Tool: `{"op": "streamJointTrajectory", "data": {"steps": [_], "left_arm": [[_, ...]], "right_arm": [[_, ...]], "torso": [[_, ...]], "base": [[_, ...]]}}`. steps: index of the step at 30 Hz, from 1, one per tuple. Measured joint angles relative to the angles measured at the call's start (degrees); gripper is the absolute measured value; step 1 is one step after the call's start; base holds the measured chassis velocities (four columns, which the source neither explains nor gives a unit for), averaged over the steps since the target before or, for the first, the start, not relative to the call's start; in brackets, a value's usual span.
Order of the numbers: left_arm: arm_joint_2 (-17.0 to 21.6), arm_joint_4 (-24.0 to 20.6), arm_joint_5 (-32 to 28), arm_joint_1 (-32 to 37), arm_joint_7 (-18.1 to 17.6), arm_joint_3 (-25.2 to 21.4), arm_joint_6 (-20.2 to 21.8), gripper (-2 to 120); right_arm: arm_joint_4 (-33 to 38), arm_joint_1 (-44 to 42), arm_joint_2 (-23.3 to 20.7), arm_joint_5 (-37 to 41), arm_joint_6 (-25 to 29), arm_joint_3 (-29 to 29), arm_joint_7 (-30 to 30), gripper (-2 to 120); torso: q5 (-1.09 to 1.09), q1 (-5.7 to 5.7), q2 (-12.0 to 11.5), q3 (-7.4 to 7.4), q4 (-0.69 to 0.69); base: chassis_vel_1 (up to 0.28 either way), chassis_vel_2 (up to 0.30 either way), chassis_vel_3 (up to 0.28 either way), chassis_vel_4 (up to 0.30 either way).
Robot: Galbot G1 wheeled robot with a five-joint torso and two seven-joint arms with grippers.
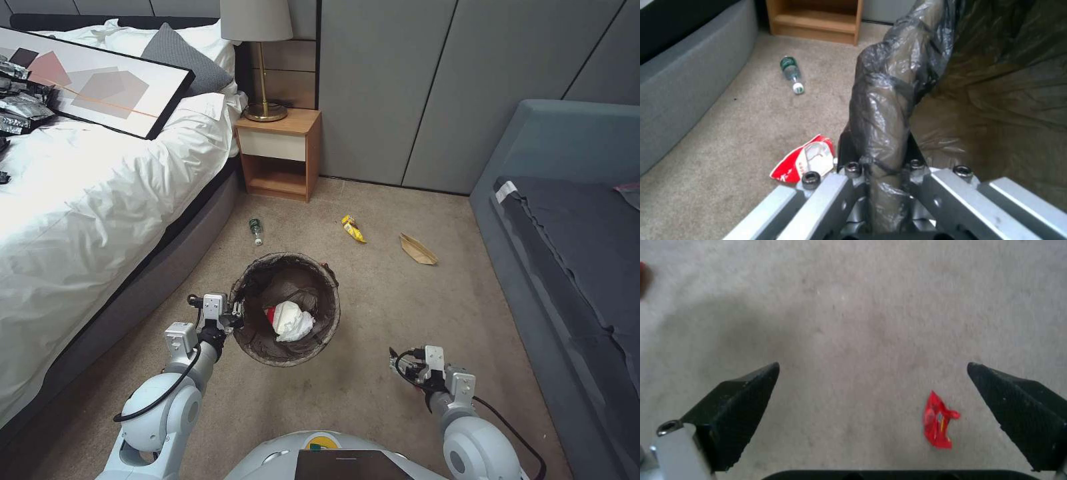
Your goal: Pick up the trash bin, then pick up the garbage from the floor and place it into the trash bin.
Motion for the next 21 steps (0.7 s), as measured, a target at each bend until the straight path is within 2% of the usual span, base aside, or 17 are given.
{"op": "streamJointTrajectory", "data": {"steps": [12,21], "left_arm": [[-0.22,0.03,0.11,0.09,0.0,-0.04,-0.04,0],[-0.2,0.06,0.14,0.06,-0.01,-0.06,-0.04,0]], "right_arm": [[-10.07,3.64,-0.63,0.47,-0.65,0.21,-0.77,100],[-12.71,4.4,0.09,-0.6,0.51,0.5,-1.69,100]], "torso": [[0.0,0.0,0.0,0.0,0.0],[-0.01,0.0,0.0,0.0,-0.01]], "base": [[0.0,0.0,0.0,0.0],[0.0,0.0,0.0,0.0]]}}
